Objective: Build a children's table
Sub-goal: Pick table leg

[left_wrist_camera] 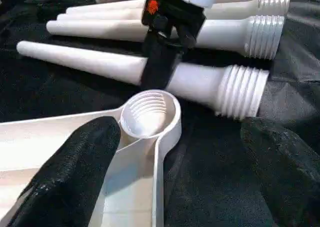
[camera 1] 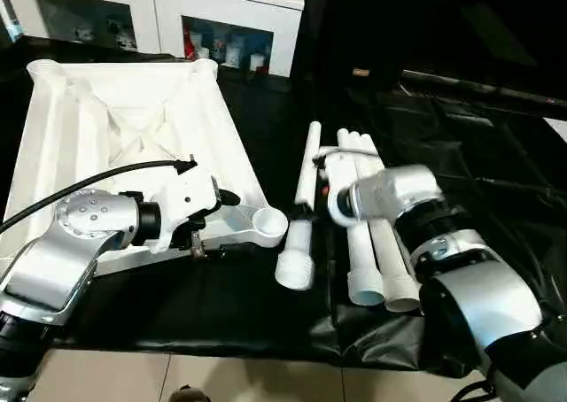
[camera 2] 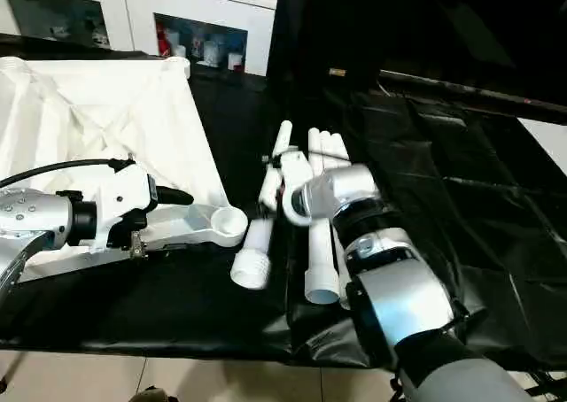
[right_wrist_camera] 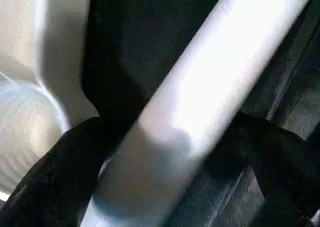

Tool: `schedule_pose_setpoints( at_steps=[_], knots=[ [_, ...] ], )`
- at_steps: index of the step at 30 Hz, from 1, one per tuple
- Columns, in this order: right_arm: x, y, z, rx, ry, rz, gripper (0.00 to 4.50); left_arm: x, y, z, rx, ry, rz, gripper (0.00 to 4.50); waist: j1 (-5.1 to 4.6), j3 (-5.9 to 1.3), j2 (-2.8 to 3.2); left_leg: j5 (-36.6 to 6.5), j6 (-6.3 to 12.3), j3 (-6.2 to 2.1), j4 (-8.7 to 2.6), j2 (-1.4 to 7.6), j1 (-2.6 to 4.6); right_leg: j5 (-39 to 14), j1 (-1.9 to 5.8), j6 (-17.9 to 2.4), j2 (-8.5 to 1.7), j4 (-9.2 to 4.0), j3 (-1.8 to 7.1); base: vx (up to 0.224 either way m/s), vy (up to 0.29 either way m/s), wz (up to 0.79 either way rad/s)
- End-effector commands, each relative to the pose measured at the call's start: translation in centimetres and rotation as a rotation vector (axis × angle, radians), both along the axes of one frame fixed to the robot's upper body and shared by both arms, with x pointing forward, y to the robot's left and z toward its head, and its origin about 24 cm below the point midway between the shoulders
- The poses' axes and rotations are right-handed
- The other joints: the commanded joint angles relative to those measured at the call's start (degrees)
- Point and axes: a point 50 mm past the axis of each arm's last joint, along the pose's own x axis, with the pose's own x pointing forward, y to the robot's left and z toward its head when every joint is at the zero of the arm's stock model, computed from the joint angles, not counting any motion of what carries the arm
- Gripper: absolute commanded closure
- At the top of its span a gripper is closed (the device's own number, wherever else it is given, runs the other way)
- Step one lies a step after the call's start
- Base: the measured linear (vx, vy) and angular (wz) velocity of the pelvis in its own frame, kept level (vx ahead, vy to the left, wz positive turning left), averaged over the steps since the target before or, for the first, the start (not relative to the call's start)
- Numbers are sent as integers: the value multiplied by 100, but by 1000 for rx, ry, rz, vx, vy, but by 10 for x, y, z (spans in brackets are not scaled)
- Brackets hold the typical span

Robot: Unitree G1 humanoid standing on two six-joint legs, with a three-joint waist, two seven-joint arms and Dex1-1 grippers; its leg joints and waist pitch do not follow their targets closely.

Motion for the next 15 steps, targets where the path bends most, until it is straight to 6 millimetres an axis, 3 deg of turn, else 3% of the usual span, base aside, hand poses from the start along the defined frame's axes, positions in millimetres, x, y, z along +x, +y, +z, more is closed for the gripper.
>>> schedule_pose_setpoints(
  at_steps=[1, 6, 7, 8, 9, 15],
  knots=[
    [-4, -10, -11, -33, 43, -18, 0, -2, -4, 2, 19, -10, -20, 10, -22, -395, 196, -66, -578, 12, -371, 141, 103, 1033, 252, -1043, -396, -333, 259, 0, 0, 0],
    [-4, -18, -14, -49, 55, -30, 0, -3, -4, 5, 12, -7, -23, 10, -18, -378, 201, -392, -630, 11, -390, 157, 124, 575, 226, -1028, -413, -366, 263, 0, 0, 0],
    [-3, -20, -14, -53, 52, -39, 29, -3, -3, 5, 12, -8, -19, 0, -12, -378, 201, -437, -639, 12, -391, 159, 127, 514, 218, -1029, -416, -371, 264, 0, 0, 0],
    [-3, -20, -14, -53, 52, -39, 29, -3, -3, 5, 12, -8, -19, 0, -13, -376, 199, -447, -640, 10, -394, 159, 124, 490, 218, -1025, -412, -372, 264, 0, 0, 0],
    [-2, -20, -14, -48, 54, -44, 36, -3, -3, 6, 7, -5, -17, 0, -13, -381, 221, -451, -654, 11, -391, 162, 132, 509, 210, -1027, -412, -370, 263, 0, 0, 0],
    [-2, -23, -16, -45, 59, -63, 85, -4, -5, 7, 1, 8, -24, 0, -9, -397, 202, -283, -618, 11, -379, 153, 116, 783, 227, -1066, -401, -346, 255, 0, 0, 0]
  ],
)
